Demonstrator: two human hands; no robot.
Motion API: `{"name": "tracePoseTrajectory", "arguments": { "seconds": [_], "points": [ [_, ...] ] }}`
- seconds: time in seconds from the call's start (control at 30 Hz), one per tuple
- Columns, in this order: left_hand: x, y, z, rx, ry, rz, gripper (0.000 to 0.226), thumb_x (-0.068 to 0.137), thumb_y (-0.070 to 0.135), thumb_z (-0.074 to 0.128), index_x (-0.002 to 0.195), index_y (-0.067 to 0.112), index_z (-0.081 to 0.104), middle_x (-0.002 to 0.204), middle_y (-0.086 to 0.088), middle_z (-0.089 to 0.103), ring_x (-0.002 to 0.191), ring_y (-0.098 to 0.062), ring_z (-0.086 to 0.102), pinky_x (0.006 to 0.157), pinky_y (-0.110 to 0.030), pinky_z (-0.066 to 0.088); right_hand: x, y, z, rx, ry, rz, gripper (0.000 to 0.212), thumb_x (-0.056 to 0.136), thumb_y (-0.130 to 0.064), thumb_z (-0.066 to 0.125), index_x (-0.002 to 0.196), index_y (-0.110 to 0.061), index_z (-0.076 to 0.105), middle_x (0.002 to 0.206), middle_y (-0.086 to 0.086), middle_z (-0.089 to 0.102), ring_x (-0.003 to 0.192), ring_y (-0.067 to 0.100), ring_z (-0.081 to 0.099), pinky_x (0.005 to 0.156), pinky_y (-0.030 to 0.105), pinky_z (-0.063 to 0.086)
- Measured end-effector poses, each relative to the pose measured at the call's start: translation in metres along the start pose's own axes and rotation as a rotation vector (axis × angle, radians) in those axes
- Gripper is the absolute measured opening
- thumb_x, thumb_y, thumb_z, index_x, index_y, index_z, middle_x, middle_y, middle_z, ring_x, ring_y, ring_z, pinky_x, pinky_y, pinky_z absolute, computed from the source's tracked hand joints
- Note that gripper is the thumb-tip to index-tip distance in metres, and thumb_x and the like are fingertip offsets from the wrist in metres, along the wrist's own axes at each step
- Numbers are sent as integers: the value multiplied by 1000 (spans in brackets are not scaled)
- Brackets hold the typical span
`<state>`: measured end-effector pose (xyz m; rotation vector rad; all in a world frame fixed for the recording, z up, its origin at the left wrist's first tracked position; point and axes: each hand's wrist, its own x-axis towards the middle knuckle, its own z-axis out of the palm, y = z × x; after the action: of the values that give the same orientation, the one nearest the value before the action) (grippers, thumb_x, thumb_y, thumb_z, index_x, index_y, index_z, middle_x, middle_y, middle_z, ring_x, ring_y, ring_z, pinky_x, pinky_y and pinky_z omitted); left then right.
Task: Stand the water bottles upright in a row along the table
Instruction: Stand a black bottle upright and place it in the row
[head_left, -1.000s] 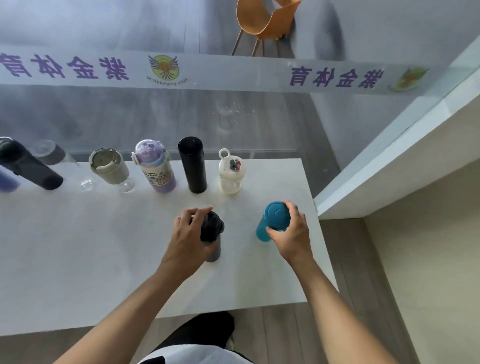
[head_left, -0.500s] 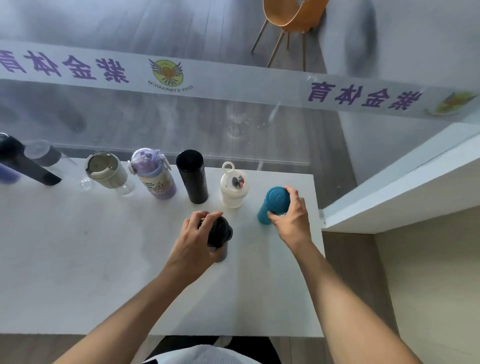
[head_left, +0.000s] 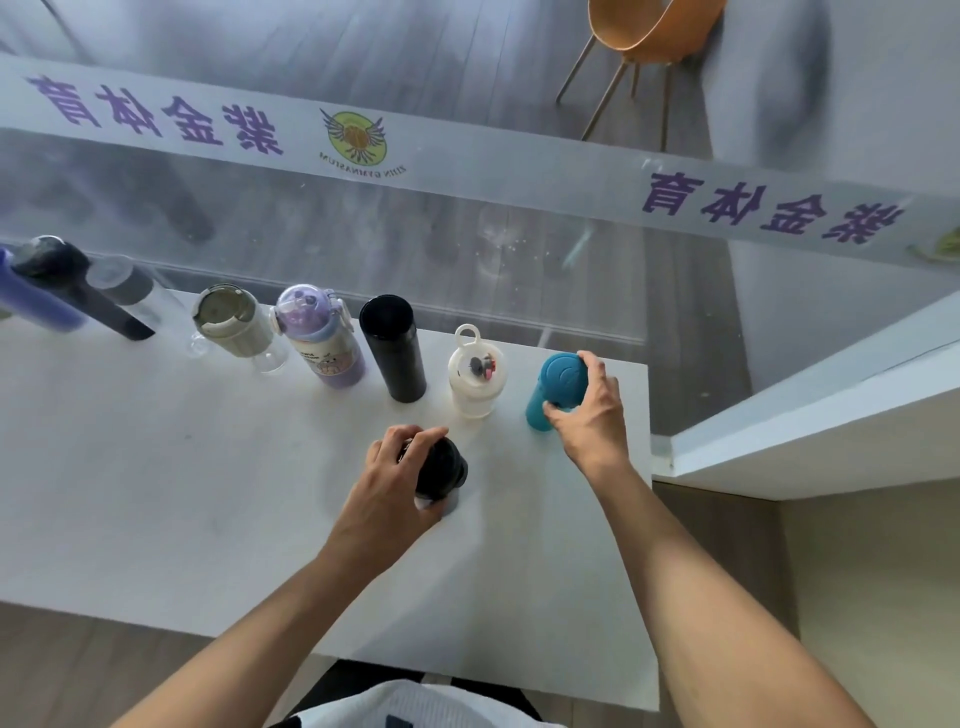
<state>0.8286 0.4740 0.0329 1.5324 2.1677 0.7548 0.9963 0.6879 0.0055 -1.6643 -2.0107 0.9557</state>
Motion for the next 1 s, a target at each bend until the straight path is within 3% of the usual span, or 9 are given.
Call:
{"name": "tracePoseTrajectory", "arguments": {
  "seconds": [0.2,0.33,0.5,0.57,0.7,0.8,1.0],
  "points": [
    [0,6,7,0,6,7,79,72,27,83,141,30,43,128,1,44,109,-23,47,95,-34,46,-9,7,-7,-75,-14,35,112,68,-35,89,153,-43,16,127,8,41,114,26,53,104,41,46],
    [4,19,13,-27,0,21,79,72,27,83,140,30,44,128,1,46,108,-23,47,94,-34,47,-44,21,-13,-170,124,-120,93,74,-31,84,152,-27,34,131,9,46,118,27,50,106,37,42],
    [14,44,23,-61,-33,89,81,70,32,85,140,30,43,131,2,46,111,-22,48,94,-32,48,-102,38,-4,-78,-172,-202,79,81,-54,71,149,-34,38,140,-7,43,127,11,44,111,29,36],
    [19,55,26,-71,-54,128,82,71,32,85,140,31,43,133,2,46,112,-20,48,95,-30,47,-114,39,1,-29,-209,-202,78,78,-60,70,146,-37,39,140,-10,47,127,8,45,111,31,40],
    [26,76,33,-120,-86,179,78,72,30,83,139,31,44,131,4,46,113,-16,47,98,-25,44,-120,40,-4,75,-167,-179,75,71,-53,73,137,-31,48,126,-9,58,114,11,54,100,38,50],
    [30,86,40,-132,-127,226,79,73,31,84,140,30,42,130,4,47,116,-17,49,100,-30,46,-116,47,-11,99,-116,-179,72,70,-51,73,134,-25,53,119,-6,62,108,15,58,94,39,51],
    [43,91,48,-24,-205,296,77,80,41,76,145,31,36,144,5,40,122,-18,46,104,-34,43,-107,79,-25,191,-26,-18,66,64,-37,89,121,-40,56,106,-17,56,97,3,58,83,20,51]
  ]
}}
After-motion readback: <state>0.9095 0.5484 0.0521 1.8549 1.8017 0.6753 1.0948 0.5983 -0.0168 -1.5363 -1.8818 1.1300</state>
